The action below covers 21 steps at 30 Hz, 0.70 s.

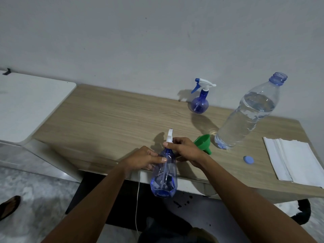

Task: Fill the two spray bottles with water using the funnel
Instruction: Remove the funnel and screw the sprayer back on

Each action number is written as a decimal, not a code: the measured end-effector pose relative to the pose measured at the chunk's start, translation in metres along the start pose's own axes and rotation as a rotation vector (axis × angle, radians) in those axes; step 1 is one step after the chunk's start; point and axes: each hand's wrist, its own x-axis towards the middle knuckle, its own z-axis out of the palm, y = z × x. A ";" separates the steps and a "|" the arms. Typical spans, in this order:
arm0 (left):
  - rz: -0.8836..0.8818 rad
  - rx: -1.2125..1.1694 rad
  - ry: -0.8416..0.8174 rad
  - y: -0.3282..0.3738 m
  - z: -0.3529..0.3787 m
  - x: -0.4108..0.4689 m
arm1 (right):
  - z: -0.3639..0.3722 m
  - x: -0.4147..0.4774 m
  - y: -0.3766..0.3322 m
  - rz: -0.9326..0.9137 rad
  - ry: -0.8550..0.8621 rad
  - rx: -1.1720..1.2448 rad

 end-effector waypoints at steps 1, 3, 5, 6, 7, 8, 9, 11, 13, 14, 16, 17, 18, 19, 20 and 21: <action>-0.002 0.004 0.001 0.000 0.000 0.001 | 0.000 0.000 0.000 0.005 0.001 0.006; -0.011 0.000 0.005 -0.001 -0.001 0.001 | 0.000 0.000 -0.001 0.007 0.004 0.001; -0.019 -0.005 0.000 0.002 0.000 -0.001 | -0.001 0.001 0.000 0.010 0.006 0.000; -0.020 -0.002 0.004 0.001 0.000 0.000 | -0.001 0.001 0.000 0.010 0.006 0.001; -0.019 -0.002 -0.001 0.001 -0.001 0.001 | -0.001 0.002 0.001 0.008 0.005 0.001; -0.020 0.002 -0.005 0.001 -0.001 0.001 | -0.001 0.001 0.001 0.005 0.003 0.001; -0.020 0.006 -0.011 0.001 -0.001 0.000 | -0.001 0.001 0.001 0.003 0.002 0.005; -0.019 -0.012 -0.021 0.001 -0.001 -0.001 | -0.002 0.001 0.001 -0.001 0.003 0.015; -0.016 -0.024 -0.036 0.001 0.000 -0.001 | -0.002 0.001 0.002 -0.008 0.015 0.020; -0.013 -0.023 -0.044 0.003 0.000 -0.003 | -0.003 0.000 0.002 -0.013 0.019 0.020; -0.013 -0.028 -0.049 0.003 0.001 -0.002 | -0.004 0.000 0.002 -0.020 0.024 0.010; -0.014 -0.021 -0.043 0.003 0.001 -0.001 | -0.004 -0.001 0.002 -0.023 0.022 0.007; -0.010 -0.013 -0.040 0.003 0.000 -0.001 | -0.005 -0.001 0.002 -0.023 0.019 0.009; -0.007 -0.014 -0.032 0.004 0.000 -0.001 | -0.006 -0.001 0.001 -0.023 0.012 0.014; -0.013 -0.010 -0.018 0.005 0.000 0.000 | -0.007 0.000 0.000 -0.024 0.007 0.023; -0.014 0.001 -0.001 0.007 0.000 0.000 | -0.008 0.000 0.000 -0.025 0.009 0.032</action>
